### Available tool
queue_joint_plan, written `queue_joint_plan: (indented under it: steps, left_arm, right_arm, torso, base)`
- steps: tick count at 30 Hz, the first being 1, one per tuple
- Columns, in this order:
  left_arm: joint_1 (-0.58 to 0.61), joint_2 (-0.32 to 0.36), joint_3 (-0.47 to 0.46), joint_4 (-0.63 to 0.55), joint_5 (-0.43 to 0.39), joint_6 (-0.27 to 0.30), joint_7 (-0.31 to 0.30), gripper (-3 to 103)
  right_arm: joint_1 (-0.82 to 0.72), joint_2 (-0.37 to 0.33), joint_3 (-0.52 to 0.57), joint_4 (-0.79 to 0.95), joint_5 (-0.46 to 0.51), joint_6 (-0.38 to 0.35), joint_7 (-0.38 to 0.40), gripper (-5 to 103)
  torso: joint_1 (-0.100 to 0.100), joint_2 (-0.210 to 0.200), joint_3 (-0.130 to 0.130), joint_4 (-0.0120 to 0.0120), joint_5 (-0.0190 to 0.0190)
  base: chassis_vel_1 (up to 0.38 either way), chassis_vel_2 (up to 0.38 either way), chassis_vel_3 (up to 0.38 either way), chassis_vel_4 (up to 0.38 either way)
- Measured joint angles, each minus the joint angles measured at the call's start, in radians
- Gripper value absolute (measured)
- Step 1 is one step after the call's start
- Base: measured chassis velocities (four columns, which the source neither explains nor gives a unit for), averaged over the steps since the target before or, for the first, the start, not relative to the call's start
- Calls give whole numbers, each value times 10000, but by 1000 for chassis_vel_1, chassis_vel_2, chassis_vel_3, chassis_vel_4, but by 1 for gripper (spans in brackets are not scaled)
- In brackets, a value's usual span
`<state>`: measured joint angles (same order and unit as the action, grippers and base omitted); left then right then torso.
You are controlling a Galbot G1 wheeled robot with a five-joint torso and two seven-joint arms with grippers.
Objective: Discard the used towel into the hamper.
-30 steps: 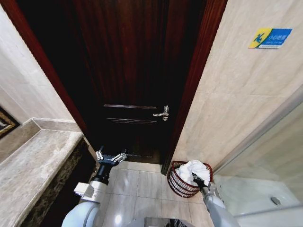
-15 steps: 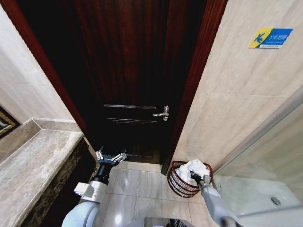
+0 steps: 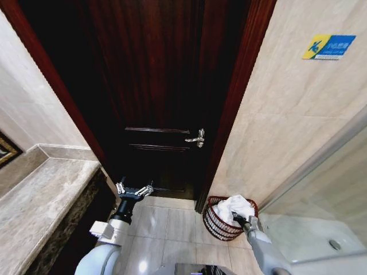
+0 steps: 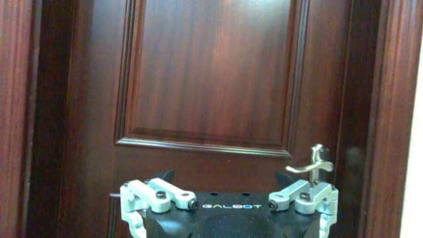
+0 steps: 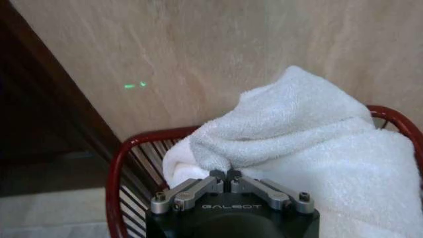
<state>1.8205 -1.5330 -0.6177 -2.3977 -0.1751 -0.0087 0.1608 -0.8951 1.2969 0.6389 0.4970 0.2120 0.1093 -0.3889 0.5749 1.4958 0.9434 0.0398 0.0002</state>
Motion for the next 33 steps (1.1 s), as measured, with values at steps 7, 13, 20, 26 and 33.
queue_joint_plan:
  steps: [7,13,20,26,33]
  left_arm:
    - [-1,0,0,0,0,0,0,99]
    - [0,0,0,0,0,0,0,99]
    - [0,0,0,0,0,0,0,99]
    - [-1,0,0,0,0,0,0,99]
    - [0,0,0,0,0,0,0,99]
  right_arm:
    - [208,-12,138,-682,-1371,-311,523,1]
    - [688,-144,136,-1331,-1505,-377,464,1]
    - [1131,-142,84,-1757,-1470,-708,328,1]
    - [1411,209,0,-2017,-1411,-951,82,1]
    - [1288,600,-57,-1880,-1124,-1117,-81,1]
  torso:
    - [-7,-1,-1,-3,0]
    - [-12,3,-3,-3,-2]
    - [-5,2,-1,-3,-4]
    - [-5,2,-1,-3,-2]
    - [-5,2,-1,-2,-4]
  base:
    - [-43,35,36,-33]
    - [18,-12,-4,14]
    - [0,0,0,0]
    - [0,0,0,0]
    - [0,0,0,0]
